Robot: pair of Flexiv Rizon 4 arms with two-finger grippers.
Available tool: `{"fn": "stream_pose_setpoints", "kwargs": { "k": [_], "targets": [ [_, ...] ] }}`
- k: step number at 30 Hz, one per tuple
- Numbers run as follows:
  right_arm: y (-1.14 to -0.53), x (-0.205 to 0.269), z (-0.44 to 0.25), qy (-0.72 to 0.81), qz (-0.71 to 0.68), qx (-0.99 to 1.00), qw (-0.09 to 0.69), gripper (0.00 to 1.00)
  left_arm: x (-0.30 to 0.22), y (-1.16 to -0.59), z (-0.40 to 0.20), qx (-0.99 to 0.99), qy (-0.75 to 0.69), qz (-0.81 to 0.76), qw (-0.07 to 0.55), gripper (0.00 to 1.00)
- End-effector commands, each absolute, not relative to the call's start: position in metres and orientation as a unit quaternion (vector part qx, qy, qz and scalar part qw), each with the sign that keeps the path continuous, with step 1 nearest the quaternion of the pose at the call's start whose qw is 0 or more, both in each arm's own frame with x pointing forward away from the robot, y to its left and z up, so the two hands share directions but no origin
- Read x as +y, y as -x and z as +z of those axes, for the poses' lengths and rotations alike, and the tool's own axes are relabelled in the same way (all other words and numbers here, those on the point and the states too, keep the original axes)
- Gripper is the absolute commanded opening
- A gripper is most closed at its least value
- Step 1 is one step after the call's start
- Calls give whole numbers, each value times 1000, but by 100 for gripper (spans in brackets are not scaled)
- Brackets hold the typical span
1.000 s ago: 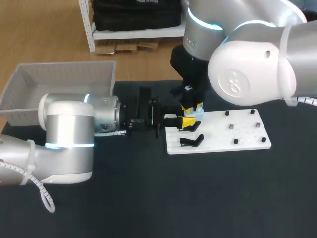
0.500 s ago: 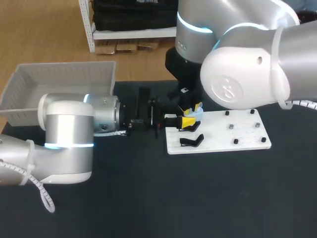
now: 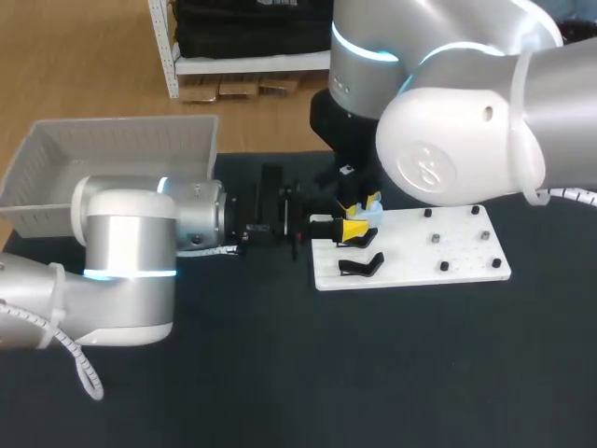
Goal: Pick up each earbud case from the left stands, insert the matching earbuds, close the lid, and place the case in the box.
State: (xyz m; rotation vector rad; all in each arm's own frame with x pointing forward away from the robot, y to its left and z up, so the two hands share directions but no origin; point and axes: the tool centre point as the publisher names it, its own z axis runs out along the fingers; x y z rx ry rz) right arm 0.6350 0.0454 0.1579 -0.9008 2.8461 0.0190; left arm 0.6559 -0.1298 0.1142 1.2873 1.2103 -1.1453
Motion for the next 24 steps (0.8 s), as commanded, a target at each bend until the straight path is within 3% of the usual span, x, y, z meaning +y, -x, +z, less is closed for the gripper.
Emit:
{"fn": "stream_pose_setpoints", "kwargs": {
  "k": [1,12,14,15,24],
  "targets": [
    [-636,48,156,299,2,951,76,0,-132,-656,114,498,-530,-472,498,0],
    [-639,45,156,292,1,954,70,1,-132,-656,114,498,-530,-472,498,0],
    [-639,44,157,292,1,954,70,36,-132,-656,114,498,-530,-472,498,0],
    [-639,44,157,291,1,954,70,41,-132,-656,114,498,-530,-472,498,0],
    [-641,43,158,289,4,955,72,42,-132,-656,114,498,-530,-472,498,0]
  ]
}}
